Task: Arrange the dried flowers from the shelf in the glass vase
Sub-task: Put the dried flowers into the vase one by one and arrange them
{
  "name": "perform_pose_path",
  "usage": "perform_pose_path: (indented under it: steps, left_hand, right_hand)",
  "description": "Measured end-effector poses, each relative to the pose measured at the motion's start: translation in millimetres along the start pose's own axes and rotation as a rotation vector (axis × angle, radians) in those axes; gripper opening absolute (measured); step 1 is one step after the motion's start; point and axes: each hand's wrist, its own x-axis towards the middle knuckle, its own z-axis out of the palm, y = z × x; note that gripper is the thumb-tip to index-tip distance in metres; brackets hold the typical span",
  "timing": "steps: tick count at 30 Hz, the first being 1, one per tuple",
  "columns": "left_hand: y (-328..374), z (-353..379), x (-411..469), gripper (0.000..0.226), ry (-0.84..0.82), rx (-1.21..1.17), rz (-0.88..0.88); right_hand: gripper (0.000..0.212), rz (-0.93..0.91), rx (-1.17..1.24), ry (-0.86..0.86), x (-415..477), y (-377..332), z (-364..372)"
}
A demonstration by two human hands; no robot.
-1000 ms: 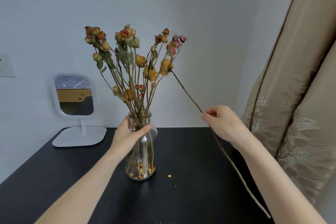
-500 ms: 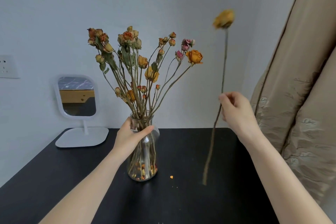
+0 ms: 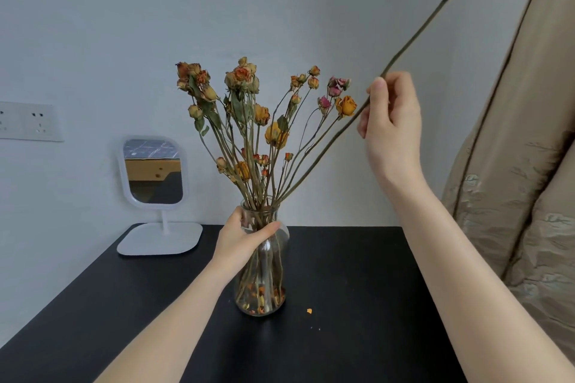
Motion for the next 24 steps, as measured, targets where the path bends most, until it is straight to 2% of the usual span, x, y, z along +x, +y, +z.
perform_pose_path:
  steps: [5,11,17,24]
  left_hand:
    - [1.8,-0.7,-2.4,0.051,-0.010,-0.023,0.013]
    - [2.8,0.0,-3.1,0.039,-0.017,-0.025,0.015]
    - [2.8,-0.2,-3.2,0.038,0.001,-0.015,0.021]
    - [2.5,0.1,-2.6,0.039,-0.003,-0.020,0.029]
  right_hand:
    - [0.027,-0.003,0.008,-0.042,-1.4,8.0,22.1]
    - [0.014,0.000,0.009,-0.078,-3.2,16.1,33.6]
    - [0.015,-0.069,-0.057,-0.158,1.7,6.6,34.6]
    - [0.018,-0.060,-0.119,-0.208,10.1,4.2,36.5]
